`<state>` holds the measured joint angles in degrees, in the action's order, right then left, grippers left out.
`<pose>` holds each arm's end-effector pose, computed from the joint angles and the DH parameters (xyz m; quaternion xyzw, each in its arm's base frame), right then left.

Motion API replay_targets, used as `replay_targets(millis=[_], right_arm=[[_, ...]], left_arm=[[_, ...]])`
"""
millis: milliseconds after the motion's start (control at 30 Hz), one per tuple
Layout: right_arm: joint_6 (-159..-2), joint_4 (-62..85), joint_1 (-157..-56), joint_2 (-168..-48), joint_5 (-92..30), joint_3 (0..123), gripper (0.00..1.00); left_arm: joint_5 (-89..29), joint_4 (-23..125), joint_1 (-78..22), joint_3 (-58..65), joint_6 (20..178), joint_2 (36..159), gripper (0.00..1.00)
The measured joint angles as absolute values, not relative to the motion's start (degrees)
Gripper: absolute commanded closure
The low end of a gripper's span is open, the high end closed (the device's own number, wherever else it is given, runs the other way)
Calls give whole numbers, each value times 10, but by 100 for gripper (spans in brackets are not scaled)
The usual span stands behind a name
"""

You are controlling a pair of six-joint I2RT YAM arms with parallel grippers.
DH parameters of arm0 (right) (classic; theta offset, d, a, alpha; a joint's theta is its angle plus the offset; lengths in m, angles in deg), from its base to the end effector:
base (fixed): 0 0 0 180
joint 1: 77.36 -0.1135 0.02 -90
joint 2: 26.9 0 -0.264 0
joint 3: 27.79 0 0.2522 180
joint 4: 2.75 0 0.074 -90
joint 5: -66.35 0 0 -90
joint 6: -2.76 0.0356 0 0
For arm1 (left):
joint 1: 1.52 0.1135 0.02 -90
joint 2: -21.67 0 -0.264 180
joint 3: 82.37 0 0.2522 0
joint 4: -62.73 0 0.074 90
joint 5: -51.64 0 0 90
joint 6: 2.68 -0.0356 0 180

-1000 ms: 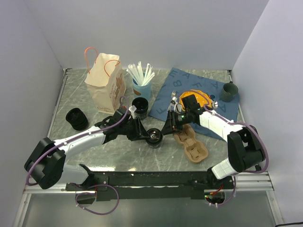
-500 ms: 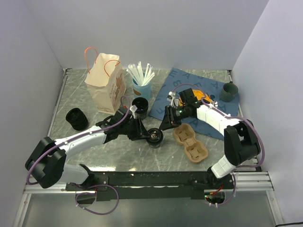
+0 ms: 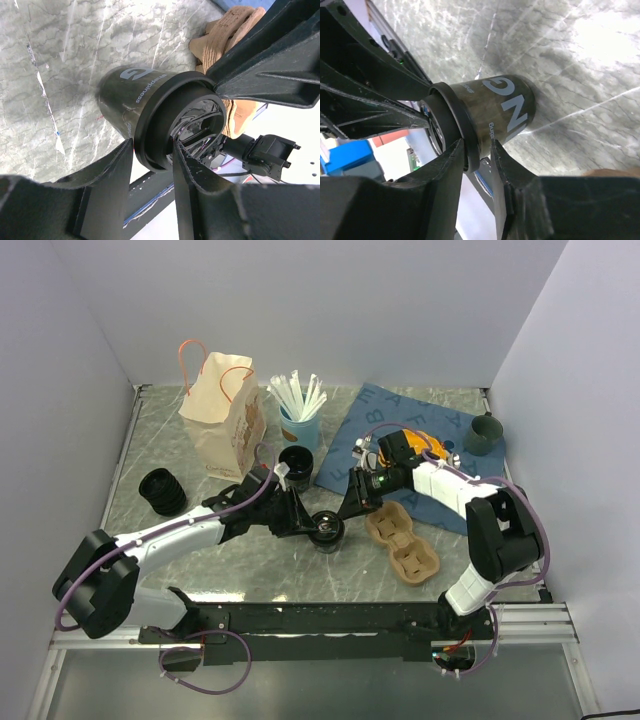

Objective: Pack the takeout coffee

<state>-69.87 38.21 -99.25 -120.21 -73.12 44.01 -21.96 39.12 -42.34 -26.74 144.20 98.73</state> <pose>0.2820 0.1425 0.1985 -0.1343 0.8776 0.4554 0.0670 0.1993 -0.1855 0.2021 -0.0738 0.9132 -0.3717 0.1498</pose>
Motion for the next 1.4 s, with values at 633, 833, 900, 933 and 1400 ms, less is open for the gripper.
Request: replay_targets(millis=[633, 833, 900, 933, 1400], right_arm=[[-623, 229, -976, -1187, -796, 345, 82], [-599, 198, -982, -1179, -796, 332, 80], [-590, 191, -994, -1177, -789, 331, 79], [-586, 189, -1002, -1175, -785, 331, 79], [-558, 190, -1043, -1158, -741, 333, 77]], left_arm=[[-235, 390, -428, -276, 1452, 974, 59], [-251, 376, -433, -276, 1455, 962, 58], [-257, 364, -433, -282, 1455, 947, 55], [-259, 357, -433, -286, 1455, 939, 55], [-271, 337, -433, -321, 1451, 877, 38]])
